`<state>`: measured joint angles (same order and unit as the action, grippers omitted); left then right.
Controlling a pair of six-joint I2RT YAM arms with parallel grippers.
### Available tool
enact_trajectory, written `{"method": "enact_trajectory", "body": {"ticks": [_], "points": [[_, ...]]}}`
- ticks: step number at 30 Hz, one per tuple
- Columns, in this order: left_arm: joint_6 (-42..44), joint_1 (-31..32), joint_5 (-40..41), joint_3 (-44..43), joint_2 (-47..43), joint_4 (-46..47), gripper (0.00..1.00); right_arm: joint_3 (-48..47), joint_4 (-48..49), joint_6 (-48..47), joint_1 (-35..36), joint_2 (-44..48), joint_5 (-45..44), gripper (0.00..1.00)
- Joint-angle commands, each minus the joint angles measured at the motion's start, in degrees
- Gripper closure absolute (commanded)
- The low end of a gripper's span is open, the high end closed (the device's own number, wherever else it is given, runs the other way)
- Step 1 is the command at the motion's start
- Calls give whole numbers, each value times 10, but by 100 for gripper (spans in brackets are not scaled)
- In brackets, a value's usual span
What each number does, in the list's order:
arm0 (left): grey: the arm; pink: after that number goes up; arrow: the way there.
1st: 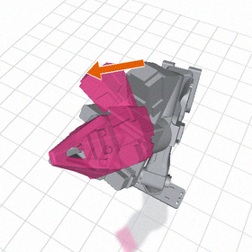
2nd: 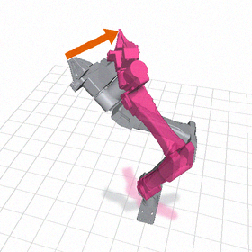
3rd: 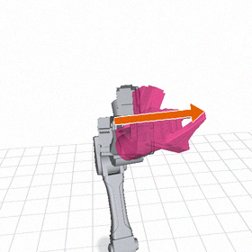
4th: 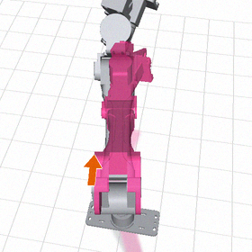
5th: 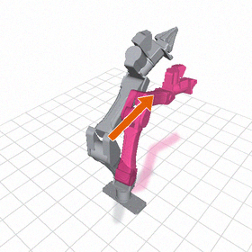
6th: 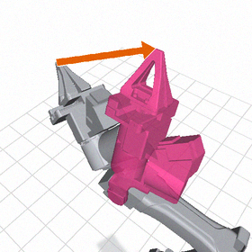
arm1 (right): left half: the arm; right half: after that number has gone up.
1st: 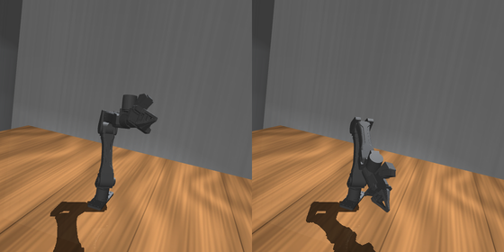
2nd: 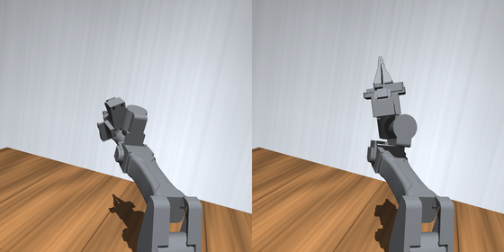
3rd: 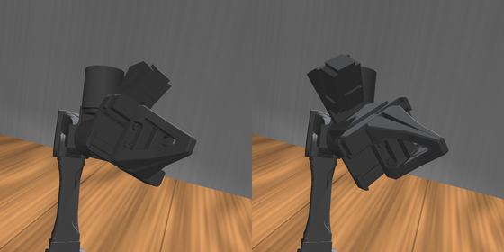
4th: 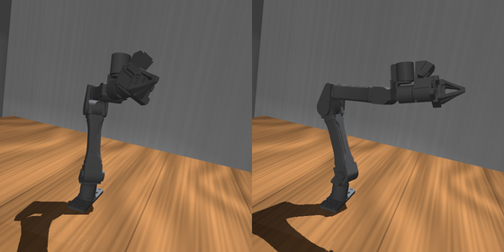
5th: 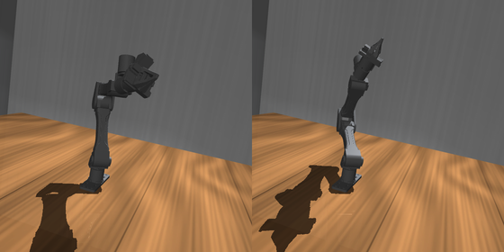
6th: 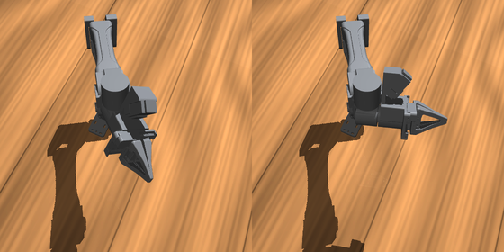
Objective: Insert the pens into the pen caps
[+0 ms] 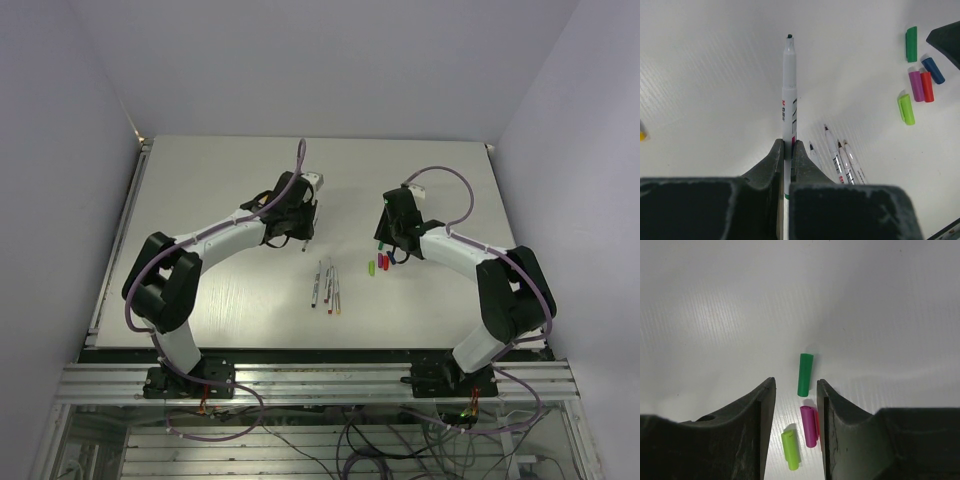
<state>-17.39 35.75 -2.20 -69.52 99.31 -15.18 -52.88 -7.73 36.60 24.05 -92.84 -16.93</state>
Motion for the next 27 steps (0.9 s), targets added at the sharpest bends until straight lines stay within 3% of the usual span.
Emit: {"method": "enact_trajectory", "body": {"ticks": [1, 27], "points": [[-11, -8, -34, 9, -21, 32, 93, -18, -14, 8, -3, -9, -2, 61], [2, -18, -72, -8, 1, 25, 93, -65, -17, 8, -2, -109, -14, 64]]}}
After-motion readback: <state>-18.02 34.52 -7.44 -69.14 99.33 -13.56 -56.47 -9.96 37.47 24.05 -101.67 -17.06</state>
